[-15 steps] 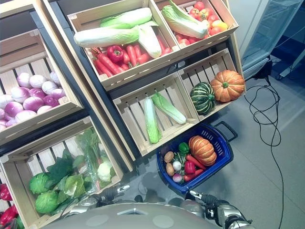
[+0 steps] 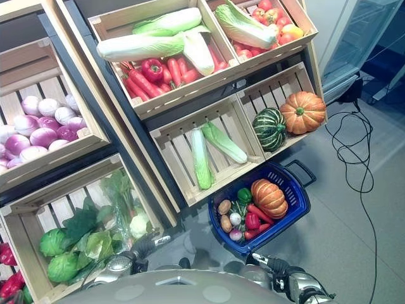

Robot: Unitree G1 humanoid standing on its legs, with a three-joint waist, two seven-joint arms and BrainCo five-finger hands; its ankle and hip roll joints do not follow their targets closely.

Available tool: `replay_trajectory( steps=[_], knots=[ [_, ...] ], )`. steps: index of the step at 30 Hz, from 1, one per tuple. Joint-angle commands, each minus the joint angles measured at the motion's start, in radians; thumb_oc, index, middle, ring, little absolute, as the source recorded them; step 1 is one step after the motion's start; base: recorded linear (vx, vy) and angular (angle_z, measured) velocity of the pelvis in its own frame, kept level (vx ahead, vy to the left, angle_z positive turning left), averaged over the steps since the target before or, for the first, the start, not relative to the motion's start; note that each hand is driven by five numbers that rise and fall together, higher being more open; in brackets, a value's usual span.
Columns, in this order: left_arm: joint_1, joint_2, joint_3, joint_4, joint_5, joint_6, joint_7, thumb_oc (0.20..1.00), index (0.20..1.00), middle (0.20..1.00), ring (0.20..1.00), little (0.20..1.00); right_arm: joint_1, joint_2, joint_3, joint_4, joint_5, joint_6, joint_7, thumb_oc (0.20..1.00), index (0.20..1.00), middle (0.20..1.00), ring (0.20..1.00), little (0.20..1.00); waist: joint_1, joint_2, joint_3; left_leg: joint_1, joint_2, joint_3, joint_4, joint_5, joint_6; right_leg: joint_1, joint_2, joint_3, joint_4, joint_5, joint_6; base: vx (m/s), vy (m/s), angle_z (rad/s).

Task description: Pick up fruits and vegetables into the basket

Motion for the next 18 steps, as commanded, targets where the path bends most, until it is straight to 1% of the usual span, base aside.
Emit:
replay_trajectory(
  steps=[1,2,3,4,5,6,7,11,12,13,14,16,18],
  knots=[
    [-0.069,0.044,-0.006,-0.057,0.108,-0.140,0.182,1.000,1.000,1.000,1.000,1.000,-0.055,0.034,0.020,0.050,0.047,-0.030,0.013,1.000,1.000,1.000,1.000,1.000,0.004,-0.039,0.042,-0.029,-0.034,0.003,0.013,-0.060,0.031,0.068,-0.038,0.003,0.047,-0.116,0.048,0.00,0.000,0.00],
    [-0.071,0.046,-0.007,-0.065,0.127,-0.161,0.220,1.000,1.000,1.000,1.000,1.000,-0.054,0.035,0.021,0.052,0.047,-0.035,0.013,1.000,1.000,1.000,1.000,1.000,0.004,-0.041,0.042,-0.028,-0.034,0.003,0.012,-0.061,0.032,0.068,-0.037,0.003,0.046,-0.116,0.048,0.00,0.000,0.00],
    [-0.073,0.048,-0.006,-0.068,0.132,-0.168,0.235,1.000,1.000,1.000,1.000,1.000,-0.054,0.035,0.021,0.053,0.047,-0.038,0.014,1.000,1.000,1.000,1.000,1.000,0.004,-0.041,0.042,-0.027,-0.034,0.003,0.012,-0.061,0.032,0.069,-0.037,0.003,0.046,-0.116,0.047,0.04,-0.020,0.00],
    [-0.080,0.055,-0.007,-0.085,0.149,-0.216,0.279,1.000,1.000,1.000,1.000,1.000,-0.052,0.036,0.024,0.058,0.051,-0.055,0.013,1.000,1.000,1.000,1.000,1.000,0.003,-0.044,0.041,-0.024,-0.034,0.002,0.010,-0.062,0.033,0.071,-0.036,0.006,0.046,-0.116,0.047,0.05,-0.023,0.00],
    [-0.084,0.062,-0.010,-0.099,0.178,-0.247,0.292,1.000,1.000,1.000,1.000,1.000,-0.051,0.035,0.025,0.059,0.056,-0.061,0.015,1.000,1.000,1.000,1.000,1.000,0.002,-0.046,0.041,-0.024,-0.034,0.004,0.010,-0.063,0.033,0.071,-0.035,0.007,0.046,-0.116,0.047,0.06,-0.023,0.00],
    [-0.085,0.066,-0.012,-0.108,0.190,-0.257,0.297,1.000,1.000,1.000,1.000,1.000,-0.050,0.035,0.025,0.059,0.057,-0.065,0.015,1.000,1.000,1.000,1.000,1.000,0.002,-0.047,0.041,-0.023,-0.033,0.005,0.009,-0.063,0.032,0.070,-0.035,0.008,0.046,-0.117,0.047,0.04,-0.017,0.00],
    [-0.088,0.074,-0.018,-0.126,0.221,-0.284,0.325,1.000,1.000,1.000,1.000,1.000,-0.048,0.035,0.024,0.057,0.057,-0.074,0.016,1.000,1.000,1.000,1.000,1.000,0.000,-0.047,0.041,-0.023,-0.032,0.007,0.009,-0.064,0.032,0.069,-0.034,0.010,0.048,-0.117,0.048,0.00,0.000,0.00],
    [-0.095,0.115,-0.034,-0.215,0.315,-0.330,0.377,1.000,1.000,1.000,1.000,1.000,-0.044,0.030,0.030,0.046,0.049,-0.102,0.011,1.000,1.000,1.000,1.000,1.000,-0.004,-0.046,0.045,-0.026,-0.030,0.010,0.008,-0.064,0.030,0.060,-0.034,0.015,0.054,-0.119,0.049,0.00,0.000,0.00],
    [-0.100,0.141,-0.040,-0.266,0.369,-0.343,0.409,1.000,1.000,1.000,1.000,1.000,-0.042,0.028,0.034,0.038,0.049,-0.110,0.005,1.000,1.000,1.000,1.000,1.000,-0.006,-0.043,0.047,-0.027,-0.029,0.011,0.007,-0.064,0.029,0.056,-0.035,0.018,0.057,-0.119,0.050,0.02,0.018,-0.04],
    [-0.102,0.183,-0.037,-0.354,0.404,-0.339,0.415,1.000,1.000,1.000,1.000,1.000,-0.038,0.022,0.034,0.025,0.048,-0.121,0.000,1.000,1.000,1.000,1.000,1.000,-0.008,-0.040,0.051,-0.029,-0.028,0.013,0.008,-0.064,0.029,0.052,-0.036,0.020,0.060,-0.121,0.051,0.03,0.022,-0.04],
    [-0.100,0.210,-0.032,-0.401,0.443,-0.349,0.430,1.000,1.000,1.000,1.000,1.000,-0.035,0.017,0.034,0.016,0.047,-0.129,0.000,1.000,1.000,1.000,1.000,1.000,-0.009,-0.039,0.054,-0.029,-0.027,0.014,0.008,-0.065,0.029,0.049,-0.036,0.022,0.062,-0.122,0.051,0.00,0.000,0.00],
    [-0.103,0.275,0.001,-0.517,0.482,-0.359,0.417,1.000,1.000,1.000,1.000,1.000,-0.026,0.002,0.031,-0.010,0.039,-0.144,-0.006,1.000,1.000,1.000,1.000,1.000,-0.011,-0.032,0.059,-0.036,-0.025,0.015,0.008,-0.063,0.028,0.040,-0.040,0.027,0.067,-0.124,0.053,0.00,0.000,0.00],
    [-0.107,0.339,0.044,-0.632,0.586,-0.381,0.428,1.000,1.000,1.000,1.000,1.000,-0.016,-0.010,0.025,-0.036,0.033,-0.155,-0.006,1.000,1.000,1.000,1.000,1.000,-0.013,-0.024,0.063,-0.044,-0.023,0.014,0.009,-0.061,0.029,0.028,-0.044,0.032,0.076,-0.129,0.053,0.02,0.011,-0.01]
  ],
)
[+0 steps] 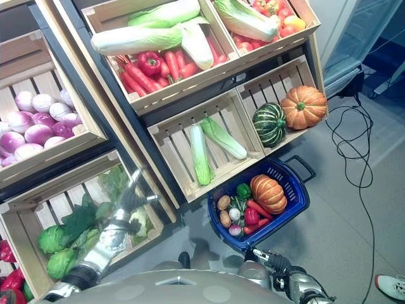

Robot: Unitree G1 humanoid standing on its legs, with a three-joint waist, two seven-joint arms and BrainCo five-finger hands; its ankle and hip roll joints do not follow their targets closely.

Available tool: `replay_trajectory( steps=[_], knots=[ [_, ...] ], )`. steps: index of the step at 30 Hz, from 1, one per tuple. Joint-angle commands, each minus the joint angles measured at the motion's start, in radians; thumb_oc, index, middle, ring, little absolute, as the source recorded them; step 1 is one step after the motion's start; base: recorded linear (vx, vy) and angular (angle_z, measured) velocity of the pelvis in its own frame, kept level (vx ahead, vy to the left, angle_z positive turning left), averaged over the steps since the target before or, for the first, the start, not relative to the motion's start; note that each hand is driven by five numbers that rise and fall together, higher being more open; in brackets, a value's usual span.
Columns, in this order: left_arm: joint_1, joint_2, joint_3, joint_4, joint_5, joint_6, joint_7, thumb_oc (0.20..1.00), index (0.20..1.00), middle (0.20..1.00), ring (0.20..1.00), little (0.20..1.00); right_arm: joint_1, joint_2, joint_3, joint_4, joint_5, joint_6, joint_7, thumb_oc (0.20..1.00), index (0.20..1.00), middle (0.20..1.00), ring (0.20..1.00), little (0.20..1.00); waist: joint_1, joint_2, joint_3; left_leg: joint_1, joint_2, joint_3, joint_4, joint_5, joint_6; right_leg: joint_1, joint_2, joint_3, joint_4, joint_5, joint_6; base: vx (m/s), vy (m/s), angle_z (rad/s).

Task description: Pick up fruits and vegetables into the basket

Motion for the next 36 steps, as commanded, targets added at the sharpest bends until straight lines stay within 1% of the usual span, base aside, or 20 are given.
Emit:
replay_trajectory(
  steps=[1,2,4,6,8,10,13,15,16,18,19,21,22,24,25,27,28,30,34,36],
  knots=[
    [-0.090,0.090,0.086,-0.128,0.188,-0.102,0.047,1.000,1.000,1.000,1.000,1.000,-0.043,-0.008,0.020,-0.028,0.004,-0.050,-0.004,1.000,1.000,1.000,1.000,1.000,-0.014,-0.023,0.034,-0.039,-0.022,0.006,0.010,-0.061,0.029,0.036,-0.046,0.028,0.083,-0.133,0.053,0.04,0.017,-0.02],
    [-0.090,0.106,0.099,-0.155,0.225,-0.111,0.055,1.000,1.000,1.000,1.000,1.000,-0.039,-0.010,0.019,-0.036,-0.001,-0.054,-0.006,1.000,1.000,1.000,1.000,1.000,-0.015,-0.021,0.035,-0.041,-0.022,0.006,0.010,-0.061,0.030,0.032,-0.047,0.030,0.087,-0.135,0.053,0.04,0.009,0.00],
    [-0.092,0.183,0.148,-0.263,0.366,-0.132,0.085,1.000,1.000,1.000,1.000,1.000,-0.022,-0.018,0.020,-0.072,-0.020,-0.072,-0.014,1.000,1.000,1.000,1.000,1.000,-0.020,-0.013,0.037,-0.050,-0.020,0.004,0.013,-0.060,0.030,0.019,-0.053,0.034,0.105,-0.145,0.053,0.06,-0.008,-0.01],
    [-0.103,0.252,0.175,-0.327,0.446,-0.144,0.128,1.000,1.000,1.000,1.000,1.000,-0.007,-0.028,0.026,-0.110,-0.039,-0.079,-0.024,1.000,1.000,1.000,1.000,1.000,-0.029,-0.005,0.038,-0.058,-0.020,0.000,0.015,-0.058,0.029,0.004,-0.058,0.039,0.121,-0.152,0.054,0.06,-0.002,-0.01],
    [-0.120,0.326,0.191,-0.368,0.511,-0.136,0.182,1.000,1.000,1.000,1.000,1.000,0.009,-0.044,0.037,-0.168,-0.058,-0.071,-0.035,1.000,1.000,1.000,1.000,1.000,-0.041,0.007,0.044,-0.067,-0.020,-0.003,0.020,-0.057,0.028,-0.016,-0.060,0.043,0.145,-0.163,0.051,0.05,0.015,-0.01],
    [-0.149,0.405,0.189,-0.392,0.623,-0.102,0.280,1.000,1.000,1.000,1.000,1.000,0.024,-0.077,0.046,-0.250,-0.088,-0.059,-0.040,1.000,1.000,1.000,1.000,1.000,-0.062,0.027,0.060,-0.091,-0.022,-0.005,0.046,-0.057,0.024,-0.058,-0.065,0.052,0.185,-0.175,0.044,0.01,0.037,-0.03],
    [-0.207,0.480,0.156,-0.380,0.667,-0.049,0.372,1.000,1.000,1.000,1.000,1.000,0.022,-0.142,0.054,-0.352,-0.117,-0.028,-0.044,1.000,1.000,1.000,1.000,1.000,-0.094,0.064,0.095,-0.131,-0.026,-0.002,0.077,-0.052,0.017,-0.126,-0.074,0.064,0.239,-0.187,0.037,-0.08,0.105,-0.05],
    [-0.232,0.506,0.139,-0.373,0.700,-0.025,0.402,1.000,1.000,1.000,1.000,1.000,0.018,-0.166,0.053,-0.384,-0.130,-0.019,-0.039,1.000,1.000,1.000,1.000,1.000,-0.106,0.078,0.107,-0.141,-0.028,0.001,0.080,-0.047,0.016,-0.145,-0.075,0.069,0.255,-0.191,0.035,-0.05,0.074,-0.03],
    [-0.272,0.537,0.112,-0.365,0.713,0.002,0.429,1.000,1.000,1.000,1.000,1.000,0.012,-0.193,0.059,-0.431,-0.142,0.000,-0.043,1.000,1.000,1.000,1.000,1.000,-0.121,0.095,0.122,-0.154,-0.033,0.003,0.086,-0.042,0.013,-0.171,-0.077,0.077,0.277,-0.198,0.033,-0.03,0.062,-0.02],
    [-0.291,0.551,0.103,-0.364,0.707,0.010,0.432,1.000,1.000,1.000,1.000,1.000,0.008,-0.204,0.063,-0.449,-0.146,0.007,-0.046,1.000,1.000,1.000,1.000,1.000,-0.127,0.101,0.129,-0.159,-0.034,0.004,0.089,-0.040,0.013,-0.181,-0.077,0.080,0.285,-0.200,0.032,-0.05,0.059,-0.08],
    [-0.353,0.587,0.067,-0.359,0.723,0.036,0.452,1.000,1.000,1.000,1.000,1.000,-0.010,-0.240,0.074,-0.511,-0.155,0.030,-0.051,1.000,1.000,1.000,1.000,1.000,-0.149,0.121,0.156,-0.178,-0.041,0.012,0.097,-0.035,0.010,-0.221,-0.078,0.093,0.313,-0.209,0.029,-0.11,0.079,-0.14],
    [-0.400,0.602,0.034,-0.349,0.749,0.057,0.458,1.000,1.000,1.000,1.000,1.000,-0.022,-0.259,0.078,-0.540,-0.157,0.041,-0.057,1.000,1.000,1.000,1.000,1.000,-0.160,0.131,0.173,-0.194,-0.047,0.018,0.104,-0.033,0.009,-0.249,-0.078,0.102,0.333,-0.214,0.028,-0.10,0.060,-0.16],
    [-0.467,0.634,-0.021,-0.333,0.764,0.090,0.478,1.000,1.000,1.000,1.000,1.000,-0.044,-0.286,0.092,-0.574,-0.157,0.054,-0.058,1.000,1.000,1.000,1.000,1.000,-0.183,0.144,0.196,-0.212,-0.053,0.029,0.112,-0.030,0.008,-0.279,-0.078,0.116,0.350,-0.217,0.027,-0.08,0.056,-0.21],
    [-0.581,0.665,-0.102,-0.315,0.768,0.120,0.464,1.000,1.000,1.000,1.000,1.000,-0.077,-0.322,0.099,-0.615,-0.158,0.075,-0.058,1.000,1.000,1.000,1.000,1.000,-0.208,0.157,0.233,-0.242,-0.058,0.046,0.128,-0.027,0.007,-0.328,-0.077,0.134,0.381,-0.222,0.026,-0.10,0.058,-0.23],
    [-0.595,0.667,-0.113,-0.312,0.769,0.124,0.464,1.000,1.000,1.000,1.000,1.000,-0.079,-0.324,0.099,-0.617,-0.157,0.075,-0.057,1.000,1.000,1.000,1.000,1.000,-0.208,0.158,0.236,-0.246,-0.059,0.048,0.130,-0.027,0.007,-0.334,-0.077,0.136,0.386,-0.222,0.026,-0.08,0.029,-0.25],
    [-0.701,0.675,-0.191,-0.293,0.783,0.169,0.454,1.000,1.000,1.000,1.000,1.000,-0.108,-0.340,0.114,-0.634,-0.162,0.081,-0.061,1.000,1.000,1.000,1.000,1.000,-0.223,0.163,0.260,-0.275,-0.063,0.057,0.148,-0.027,0.010,-0.381,-0.072,0.152,0.417,-0.225,0.023,-0.08,0.001,-0.21],
    [-0.763,0.682,-0.228,-0.285,0.755,0.185,0.426,1.000,1.000,1.000,1.000,1.000,-0.129,-0.351,0.129,-0.644,-0.166,0.080,-0.069,1.000,1.000,1.000,1.000,1.000,-0.233,0.165,0.276,-0.295,-0.064,0.063,0.160,-0.028,0.012,-0.407,-0.071,0.160,0.432,-0.225,0.022,-0.11,-0.027,-0.15],
    [-0.843,0.678,-0.286,-0.256,0.740,0.202,0.415,1.000,1.000,1.000,1.000,1.000,-0.153,-0.358,0.144,-0.660,-0.166,0.086,-0.079,1.000,1.000,1.000,1.000,1.000,-0.241,0.161,0.295,-0.322,-0.066,0.069,0.183,-0.033,0.014,-0.442,-0.070,0.170,0.463,-0.233,0.020,-0.08,-0.036,-0.14],
    [-1.033,0.637,-0.440,-0.140,0.676,0.242,0.397,1.000,1.000,1.000,1.000,1.000,-0.225,-0.382,0.180,-0.690,-0.139,0.099,-0.100,1.000,1.000,1.000,1.000,1.000,-0.265,0.150,0.345,-0.393,-0.061,0.088,0.249,-0.045,0.019,-0.524,-0.050,0.196,0.515,-0.233,0.011,-0.07,-0.052,-0.07],
    [-1.071,0.620,-0.471,-0.110,0.642,0.244,0.386,1.000,1.000,1.000,1.000,1.000,-0.237,-0.382,0.185,-0.694,-0.127,0.101,-0.105,1.000,1.000,1.000,1.000,1.000,-0.268,0.145,0.352,-0.411,-0.058,0.091,0.267,-0.048,0.019,-0.539,-0.046,0.201,0.526,-0.232,0.010,-0.04,-0.043,-0.12]
  ],
)
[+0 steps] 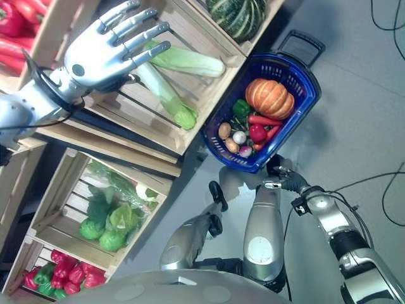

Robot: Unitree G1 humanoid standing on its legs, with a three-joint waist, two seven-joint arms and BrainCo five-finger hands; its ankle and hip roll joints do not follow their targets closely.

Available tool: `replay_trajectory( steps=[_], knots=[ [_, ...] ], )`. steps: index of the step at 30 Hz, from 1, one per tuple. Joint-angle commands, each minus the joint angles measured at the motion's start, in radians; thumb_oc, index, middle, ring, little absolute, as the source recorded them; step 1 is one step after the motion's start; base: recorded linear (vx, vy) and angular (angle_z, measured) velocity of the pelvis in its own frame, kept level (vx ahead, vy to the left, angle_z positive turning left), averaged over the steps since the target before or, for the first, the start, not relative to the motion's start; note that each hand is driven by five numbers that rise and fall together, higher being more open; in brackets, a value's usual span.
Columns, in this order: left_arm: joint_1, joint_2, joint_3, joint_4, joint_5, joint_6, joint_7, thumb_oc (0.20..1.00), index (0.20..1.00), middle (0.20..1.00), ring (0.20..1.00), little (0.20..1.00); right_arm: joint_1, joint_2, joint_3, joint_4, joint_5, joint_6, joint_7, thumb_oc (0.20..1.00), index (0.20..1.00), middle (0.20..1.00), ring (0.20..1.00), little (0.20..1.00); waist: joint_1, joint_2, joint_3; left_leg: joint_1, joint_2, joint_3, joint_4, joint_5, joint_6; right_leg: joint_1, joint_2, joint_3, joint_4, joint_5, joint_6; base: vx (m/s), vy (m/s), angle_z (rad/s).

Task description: Pick up fruits and vegetables into the basket

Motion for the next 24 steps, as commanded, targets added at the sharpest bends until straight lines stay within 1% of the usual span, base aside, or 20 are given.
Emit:
replay_trajectory(
  steps=[1,2,3,4,5,7,11,12,15,17,20,23,24],
  knots=[
    [-0.042,-0.019,0.011,0.082,-0.137,0.058,-0.019,1.000,1.000,1.000,1.000,1.000,0.013,0.002,0.012,-0.084,0.040,-0.009,-0.017,1.000,1.000,1.000,1.000,1.000,-0.032,-0.034,0.016,-0.123,0.022,-0.008,0.171,-0.077,0.010,-0.001,0.030,0.011,0.080,-0.120,0.033,-0.03,-0.032,-0.08],
    [-0.049,-0.024,0.003,0.091,-0.146,0.059,-0.024,1.000,1.000,1.000,1.000,1.000,0.010,0.003,0.012,-0.084,0.042,-0.009,-0.017,1.000,1.000,1.000,1.000,1.000,-0.032,-0.035,0.018,-0.128,0.023,-0.006,0.174,-0.078,0.011,-0.005,0.031,0.012,0.083,-0.120,0.033,-0.06,-0.051,-0.10],
    [-0.071,-0.056,-0.013,0.151,-0.140,0.055,-0.036,1.000,1.000,1.000,1.000,1.000,-0.002,0.006,0.014,-0.096,0.044,-0.009,-0.018,1.000,1.000,1.000,1.000,1.000,-0.042,-0.045,0.030,-0.146,0.029,0.002,0.190,-0.079,0.012,-0.025,0.038,0.017,0.093,-0.117,0.031,-0.03,-0.029,-0.07],
    [-0.075,-0.059,-0.016,0.155,-0.139,0.056,-0.038,1.000,1.000,1.000,1.000,1.000,-0.002,0.006,0.014,-0.096,0.044,-0.009,-0.018,1.000,1.000,1.000,1.000,1.000,-0.041,-0.045,0.031,-0.148,0.029,0.003,0.192,-0.079,0.012,-0.027,0.039,0.018,0.094,-0.117,0.031,-0.04,-0.029,-0.14],
    [-0.086,-0.087,-0.027,0.202,-0.106,0.063,-0.052,1.000,1.000,1.000,1.000,1.000,-0.011,0.008,0.013,-0.105,0.045,-0.010,-0.019,1.000,1.000,1.000,1.000,1.000,-0.049,-0.050,0.036,-0.166,0.033,0.009,0.203,-0.078,0.010,-0.043,0.041,0.021,0.099,-0.114,0.031,-0.01,-0.005,-0.12],
    [-0.095,-0.106,-0.037,0.237,-0.099,0.066,-0.069,1.000,1.000,1.000,1.000,1.000,-0.017,0.007,0.011,-0.110,0.047,-0.006,-0.018,1.000,1.000,1.000,1.000,1.000,-0.054,-0.051,0.036,-0.178,0.034,0.014,0.209,-0.076,0.008,-0.056,0.042,0.024,0.101,-0.111,0.032,0.00,0.019,-0.10],
    [-0.113,-0.158,-0.060,0.367,-0.099,0.090,-0.144,1.000,1.000,1.000,1.000,1.000,-0.031,0.001,0.000,-0.137,0.048,-0.004,-0.014,1.000,1.000,1.000,1.000,1.000,-0.073,-0.052,0.036,-0.230,0.039,0.037,0.224,-0.065,0.002,-0.107,0.046,0.036,0.101,-0.097,0.034,0.00,0.041,-0.08],
    [-0.114,-0.160,-0.062,0.371,-0.098,0.089,-0.145,1.000,1.000,1.000,1.000,1.000,-0.032,0.001,-0.001,-0.138,0.047,-0.004,-0.014,1.000,1.000,1.000,1.000,1.000,-0.073,-0.052,0.036,-0.233,0.039,0.038,0.225,-0.065,0.002,-0.109,0.046,0.036,0.101,-0.096,0.034,0.00,0.042,-0.15],
    [-0.108,-0.185,-0.063,0.468,-0.114,0.110,-0.192,1.000,1.000,1.000,1.000,1.000,-0.045,-0.007,-0.009,-0.161,0.052,0.003,-0.018,1.000,1.000,1.000,1.000,1.000,-0.078,-0.053,0.036,-0.280,0.037,0.046,0.240,-0.059,-0.002,-0.155,0.046,0.043,0.104,-0.086,0.035,-0.02,0.045,-0.11],
    [-0.095,-0.191,-0.058,0.494,-0.117,0.125,-0.227,1.000,1.000,1.000,1.000,1.000,-0.043,-0.009,-0.018,-0.174,0.056,0.008,-0.019,1.000,1.000,1.000,1.000,1.000,-0.078,-0.052,0.036,-0.297,0.035,0.047,0.248,-0.059,-0.003,-0.169,0.045,0.045,0.106,-0.084,0.035,-0.01,0.034,-0.03],
    [-0.068,-0.192,-0.051,0.537,-0.107,0.119,-0.241,1.000,1.000,1.000,1.000,1.000,-0.049,-0.016,-0.026,-0.192,0.071,0.020,-0.023,1.000,1.000,1.000,1.000,1.000,-0.076,-0.052,0.036,-0.331,0.031,0.051,0.266,-0.063,-0.003,-0.199,0.045,0.050,0.113,-0.082,0.034,-0.02,0.052,0.00],
    [-0.024,-0.189,-0.030,0.562,-0.096,0.133,-0.267,1.000,1.000,1.000,1.000,1.000,-0.046,-0.022,-0.043,-0.204,0.077,0.025,-0.020,1.000,1.000,1.000,1.000,1.000,-0.073,-0.048,0.036,-0.357,0.028,0.052,0.286,-0.065,-0.004,-0.222,0.040,0.053,0.122,-0.079,0.035,0.03,0.062,-0.01],
    [0.002,-0.187,-0.021,0.580,-0.083,0.145,-0.284,1.000,1.000,1.000,1.000,1.000,-0.042,-0.024,-0.051,-0.211,0.079,0.028,-0.016,1.000,1.000,1.000,1.000,1.000,-0.073,-0.048,0.036,-0.353,0.023,0.044,0.299,-0.093,-0.013,-0.216,0.033,0.058,0.132,-0.108,0.046,0.06,0.071,-0.01]
  ],
)
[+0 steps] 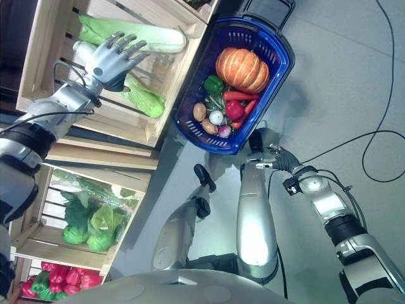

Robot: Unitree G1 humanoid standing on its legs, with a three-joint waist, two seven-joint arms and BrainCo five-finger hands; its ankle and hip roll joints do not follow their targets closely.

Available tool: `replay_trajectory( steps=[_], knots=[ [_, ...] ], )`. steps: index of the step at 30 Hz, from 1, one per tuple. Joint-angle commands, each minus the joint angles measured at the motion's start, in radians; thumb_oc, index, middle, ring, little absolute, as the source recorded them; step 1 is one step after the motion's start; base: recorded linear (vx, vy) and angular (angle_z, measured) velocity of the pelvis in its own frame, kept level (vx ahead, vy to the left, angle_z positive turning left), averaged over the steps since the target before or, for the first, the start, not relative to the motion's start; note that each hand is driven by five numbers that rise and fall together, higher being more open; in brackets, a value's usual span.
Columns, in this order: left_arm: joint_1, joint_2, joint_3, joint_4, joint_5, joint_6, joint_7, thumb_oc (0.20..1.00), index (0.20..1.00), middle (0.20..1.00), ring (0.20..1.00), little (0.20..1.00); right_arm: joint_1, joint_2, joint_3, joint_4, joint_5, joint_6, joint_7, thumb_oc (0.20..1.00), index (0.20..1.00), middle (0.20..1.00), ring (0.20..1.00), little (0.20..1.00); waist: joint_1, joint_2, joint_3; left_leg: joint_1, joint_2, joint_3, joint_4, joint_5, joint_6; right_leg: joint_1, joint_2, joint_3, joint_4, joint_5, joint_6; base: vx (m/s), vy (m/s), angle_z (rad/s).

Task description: Pick up fruits and vegetables into the basket

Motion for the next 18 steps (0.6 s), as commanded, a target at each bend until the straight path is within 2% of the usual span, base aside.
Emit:
replay_trajectory(
  steps=[1,5,8,15,18],
  knots=[
    [0.043,0.072,0.088,0.043,0.025,0.048,-0.019,1.000,1.000,1.000,1.000,1.000,0.013,-0.005,-0.034,-0.067,0.040,0.006,0.006,1.000,1.000,1.000,1.000,1.000,-0.027,-0.013,0.012,-0.166,0.007,-0.010,0.197,-0.060,-0.001,-0.008,0.006,-0.011,0.066,-0.113,0.072,0.06,0.072,-0.02],
    [0.065,0.075,0.091,0.082,0.026,0.050,-0.052,1.000,1.000,1.000,1.000,1.000,0.002,-0.008,-0.034,-0.077,0.041,0.015,0.007,1.000,1.000,1.000,1.000,1.000,-0.027,-0.010,0.012,-0.191,0.003,-0.008,0.211,-0.063,0.000,-0.029,0.001,-0.007,0.067,-0.108,0.073,0.00,0.048,0.02],
    [0.074,0.084,0.078,0.110,0.004,0.082,-0.080,1.000,1.000,1.000,1.000,1.000,-0.004,-0.020,-0.038,-0.096,0.045,0.028,0.008,1.000,1.000,1.000,1.000,1.000,-0.028,0.001,0.012,-0.213,-0.004,-0.005,0.223,-0.065,-0.001,-0.051,-0.005,0.003,0.068,-0.102,0.076,0.01,0.083,-0.01],
    [0.078,0.097,0.077,0.137,0.032,0.121,-0.059,1.000,1.000,1.000,1.000,1.000,-0.007,-0.028,-0.042,-0.114,0.055,0.024,0.001,1.000,1.000,1.000,1.000,1.000,-0.030,0.005,0.012,-0.253,-0.004,0.007,0.254,-0.076,0.000,-0.086,-0.016,0.012,0.069,-0.091,0.082,0.01,0.038,-0.02],
    [0.053,0.098,0.066,0.157,0.051,0.162,-0.059,1.000,1.000,1.000,1.000,1.000,-0.018,-0.031,-0.036,-0.118,0.074,0.015,-0.011,1.000,1.000,1.000,1.000,1.000,-0.036,-0.001,0.012,-0.283,0.002,0.014,0.281,-0.088,0.003,-0.111,-0.019,0.020,0.067,-0.082,0.084,0.01,0.012,-0.05]
  ],
)
